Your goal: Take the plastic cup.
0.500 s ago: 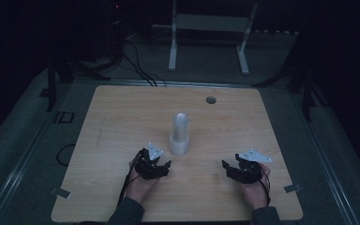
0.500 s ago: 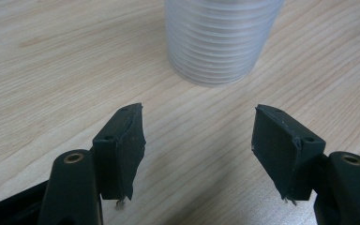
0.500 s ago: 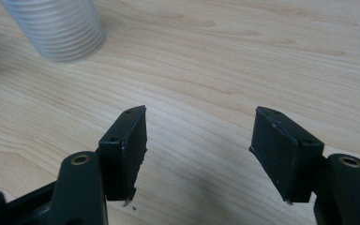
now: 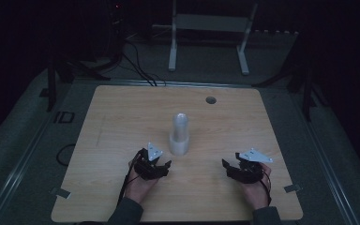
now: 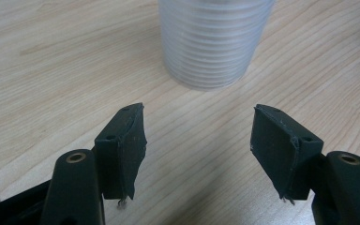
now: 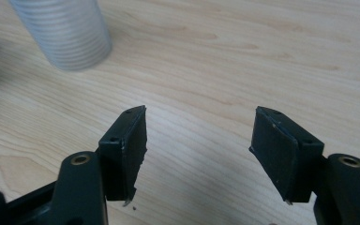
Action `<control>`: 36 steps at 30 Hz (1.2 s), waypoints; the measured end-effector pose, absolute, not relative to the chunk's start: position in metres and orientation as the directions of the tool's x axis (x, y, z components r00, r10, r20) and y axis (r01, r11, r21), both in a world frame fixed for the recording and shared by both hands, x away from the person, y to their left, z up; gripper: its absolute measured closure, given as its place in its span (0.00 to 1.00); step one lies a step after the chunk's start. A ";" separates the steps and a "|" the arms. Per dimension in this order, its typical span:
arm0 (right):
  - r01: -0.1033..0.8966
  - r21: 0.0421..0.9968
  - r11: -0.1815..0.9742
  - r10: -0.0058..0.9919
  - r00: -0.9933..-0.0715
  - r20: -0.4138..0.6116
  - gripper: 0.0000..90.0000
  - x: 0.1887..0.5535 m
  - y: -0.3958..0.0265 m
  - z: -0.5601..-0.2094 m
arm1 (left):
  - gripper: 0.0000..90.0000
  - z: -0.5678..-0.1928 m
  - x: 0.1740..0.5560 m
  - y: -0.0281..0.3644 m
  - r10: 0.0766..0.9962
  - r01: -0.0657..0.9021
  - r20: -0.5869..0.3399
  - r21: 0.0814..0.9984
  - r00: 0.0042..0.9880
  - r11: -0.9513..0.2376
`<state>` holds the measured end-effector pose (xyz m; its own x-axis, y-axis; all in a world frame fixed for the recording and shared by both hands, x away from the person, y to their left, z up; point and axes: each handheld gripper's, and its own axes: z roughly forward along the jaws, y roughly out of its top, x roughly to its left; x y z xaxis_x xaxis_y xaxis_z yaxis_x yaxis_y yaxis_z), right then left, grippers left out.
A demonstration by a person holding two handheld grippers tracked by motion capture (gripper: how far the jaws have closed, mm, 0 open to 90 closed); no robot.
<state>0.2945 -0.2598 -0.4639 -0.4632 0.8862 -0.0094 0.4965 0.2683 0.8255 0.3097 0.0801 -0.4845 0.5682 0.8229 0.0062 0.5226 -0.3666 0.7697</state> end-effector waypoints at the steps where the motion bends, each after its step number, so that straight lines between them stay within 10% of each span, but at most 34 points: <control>1: 0.497 0.826 0.268 0.886 -0.463 -0.009 0.40 0.294 -0.260 -0.464 | 0.39 -0.485 0.310 0.080 0.823 0.523 0.006 0.770 0.568 -0.367; 36: 0.340 0.873 0.350 0.793 -0.603 -0.084 0.42 0.309 -0.204 -0.404 | 0.32 -0.461 0.335 0.064 0.815 0.436 -0.006 0.847 0.580 -0.304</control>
